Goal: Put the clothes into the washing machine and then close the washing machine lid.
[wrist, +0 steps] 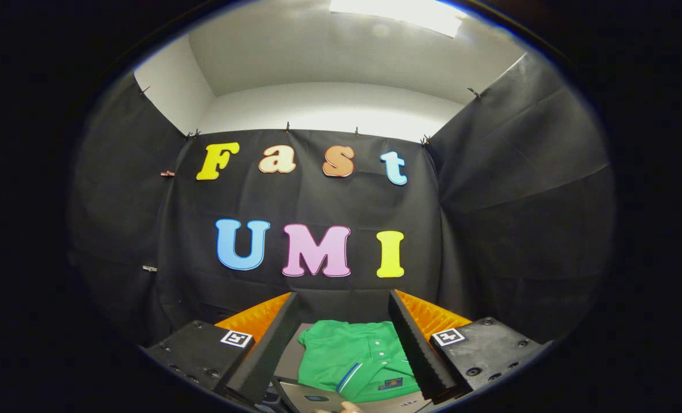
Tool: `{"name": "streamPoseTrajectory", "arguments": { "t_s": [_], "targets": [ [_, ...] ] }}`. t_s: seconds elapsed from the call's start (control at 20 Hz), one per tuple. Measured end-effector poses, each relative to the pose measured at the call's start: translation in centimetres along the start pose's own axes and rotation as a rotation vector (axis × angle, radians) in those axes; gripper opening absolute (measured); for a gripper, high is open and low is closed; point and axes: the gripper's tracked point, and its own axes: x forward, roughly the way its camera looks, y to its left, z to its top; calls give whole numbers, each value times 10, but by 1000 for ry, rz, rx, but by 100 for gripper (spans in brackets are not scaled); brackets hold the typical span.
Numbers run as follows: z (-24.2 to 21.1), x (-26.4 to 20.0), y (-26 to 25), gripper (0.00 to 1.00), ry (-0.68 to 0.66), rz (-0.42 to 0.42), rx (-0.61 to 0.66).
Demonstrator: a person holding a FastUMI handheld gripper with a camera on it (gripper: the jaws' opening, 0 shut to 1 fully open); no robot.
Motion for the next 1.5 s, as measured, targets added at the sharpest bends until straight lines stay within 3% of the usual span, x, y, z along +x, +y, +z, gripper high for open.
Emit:
{"name": "streamPoseTrajectory", "arguments": {
  "t_s": [0.5,0.85,1.05,1.5],
  "targets": [
    [-30,91,-36,98,183,-40,50],
    [-76,145,-49,98,350,-56,58],
    [-108,163,-43,98,448,-23,66],
    [-190,181,-59,99,680,-71,58]
  ]
}}
